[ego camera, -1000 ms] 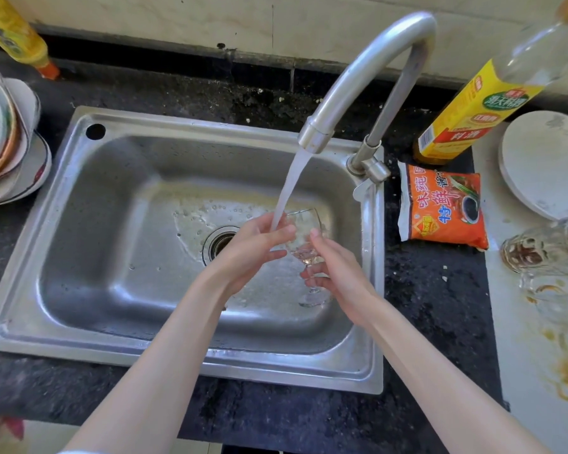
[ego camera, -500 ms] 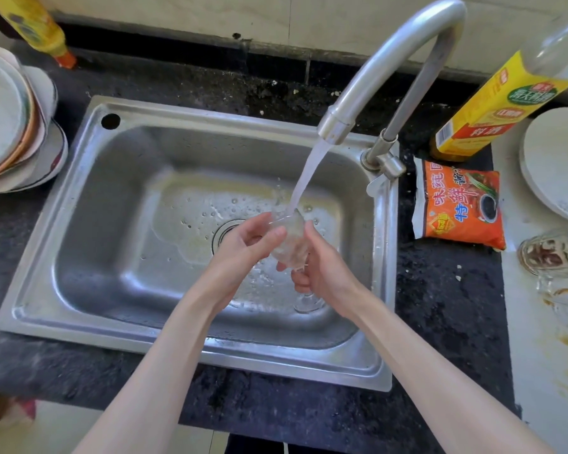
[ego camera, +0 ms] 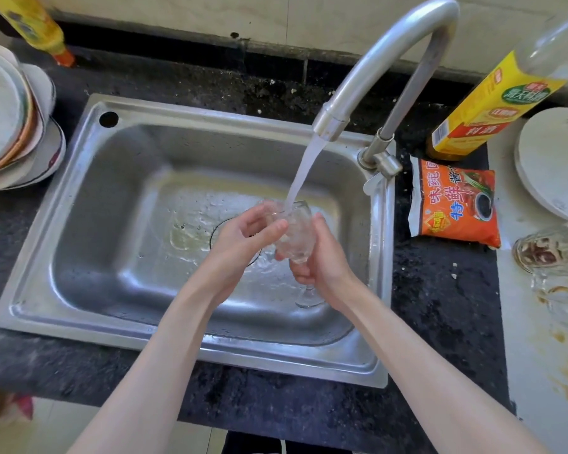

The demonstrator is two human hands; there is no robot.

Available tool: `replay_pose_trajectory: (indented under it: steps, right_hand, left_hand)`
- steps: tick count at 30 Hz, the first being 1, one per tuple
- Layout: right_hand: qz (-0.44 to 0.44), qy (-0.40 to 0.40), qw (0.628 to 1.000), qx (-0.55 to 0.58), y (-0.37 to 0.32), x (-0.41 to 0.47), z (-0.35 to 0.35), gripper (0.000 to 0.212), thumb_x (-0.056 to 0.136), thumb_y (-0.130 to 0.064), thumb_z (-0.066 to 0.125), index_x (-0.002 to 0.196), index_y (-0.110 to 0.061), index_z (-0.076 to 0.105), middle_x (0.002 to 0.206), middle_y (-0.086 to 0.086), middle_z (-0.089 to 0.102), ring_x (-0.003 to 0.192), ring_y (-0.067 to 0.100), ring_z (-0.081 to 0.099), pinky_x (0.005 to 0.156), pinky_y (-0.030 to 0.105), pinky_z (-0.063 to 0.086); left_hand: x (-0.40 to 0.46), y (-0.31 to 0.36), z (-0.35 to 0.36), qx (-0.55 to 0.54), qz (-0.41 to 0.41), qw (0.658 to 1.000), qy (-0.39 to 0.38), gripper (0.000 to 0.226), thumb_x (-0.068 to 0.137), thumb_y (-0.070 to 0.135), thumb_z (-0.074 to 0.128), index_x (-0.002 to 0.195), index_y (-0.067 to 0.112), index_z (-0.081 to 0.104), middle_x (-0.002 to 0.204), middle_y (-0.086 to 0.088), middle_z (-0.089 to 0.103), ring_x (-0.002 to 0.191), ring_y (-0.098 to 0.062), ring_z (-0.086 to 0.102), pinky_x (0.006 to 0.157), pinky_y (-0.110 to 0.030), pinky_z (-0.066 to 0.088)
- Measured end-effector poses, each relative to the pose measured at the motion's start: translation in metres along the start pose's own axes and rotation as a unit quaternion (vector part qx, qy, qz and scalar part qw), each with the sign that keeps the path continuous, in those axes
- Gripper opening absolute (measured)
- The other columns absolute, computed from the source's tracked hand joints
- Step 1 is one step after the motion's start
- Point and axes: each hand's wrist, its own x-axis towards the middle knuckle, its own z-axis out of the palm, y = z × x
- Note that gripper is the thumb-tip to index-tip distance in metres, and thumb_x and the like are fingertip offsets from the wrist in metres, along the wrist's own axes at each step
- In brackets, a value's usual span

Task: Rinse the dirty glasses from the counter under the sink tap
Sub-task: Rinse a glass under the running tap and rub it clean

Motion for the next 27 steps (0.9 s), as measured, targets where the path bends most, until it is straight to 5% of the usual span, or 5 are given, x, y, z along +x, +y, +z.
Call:
replay_pose_trajectory:
  steps: [4, 8, 15, 22, 27]
  right_hand:
    - [-0.004, 0.021, 0.999, -0.032, -0.0047, -0.0026, -0.0036, 0.07, 0.098, -0.055, 0.008, 0.096, -0.016, 0.066, 0.057, 0.007, 0.055, 0.04, 0.01, 0.028, 0.042, 0.02, 0.018]
    - [-0.023, 0.02, 1.0, 0.006, -0.0034, -0.0052, -0.0022, 0.056, 0.098, -0.055, 0.015, 0.095, -0.024, 0.061, 0.071, 0.001, 0.049, 0.048, 0.009, 0.031, 0.047, 0.021, 0.02]
    - [0.005, -0.004, 1.0, -0.028, -0.0045, -0.0039, -0.0007, 0.073, 0.095, -0.06, 0.006, 0.086, -0.016, 0.064, 0.057, 0.005, 0.057, 0.037, 0.009, 0.032, 0.04, 0.016, 0.021]
    - [-0.05, -0.001, 0.999, 0.0, -0.0003, -0.0051, 0.0051, 0.06, 0.081, -0.064, 0.048, 0.109, -0.013, 0.061, 0.068, -0.007, 0.054, 0.059, 0.008, 0.045, 0.05, 0.018, 0.034]
    - [0.021, -0.038, 0.997, -0.064, -0.0079, -0.0026, 0.0018, 0.081, 0.089, -0.07, 0.007, 0.087, -0.014, 0.066, 0.047, 0.001, 0.048, 0.035, 0.008, 0.028, 0.036, 0.016, 0.016]
  left_hand:
    - [-0.0017, -0.0003, 0.0023, 0.007, 0.004, 0.999, -0.035, 0.035, 0.076, 0.022, 0.071, 0.11, 0.023, 0.061, 0.093, 0.005, 0.071, 0.07, -0.006, 0.063, 0.067, -0.008, 0.042]
    - [0.0008, -0.0048, -0.0004, 0.017, 0.003, 0.998, 0.062, 0.031, 0.083, 0.018, 0.065, 0.113, 0.019, 0.062, 0.107, 0.006, 0.068, 0.088, 0.006, 0.062, 0.068, -0.004, 0.042]
    - [-0.0015, -0.0046, -0.0015, 0.034, 0.001, 0.999, -0.031, 0.048, 0.076, 0.038, 0.072, 0.12, 0.021, 0.059, 0.088, 0.008, 0.07, 0.074, -0.008, 0.059, 0.073, -0.013, 0.04]
    - [-0.0022, -0.001, 0.0012, -0.021, 0.01, 1.0, 0.004, 0.035, 0.071, 0.029, 0.065, 0.105, 0.027, 0.062, 0.092, 0.014, 0.072, 0.085, 0.002, 0.063, 0.071, -0.009, 0.044]
    - [-0.0052, 0.0019, -0.0066, 0.041, 0.027, 0.999, 0.017, 0.044, 0.07, 0.029, 0.076, 0.112, 0.024, 0.063, 0.105, 0.009, 0.067, 0.094, -0.003, 0.06, 0.084, -0.019, 0.045]
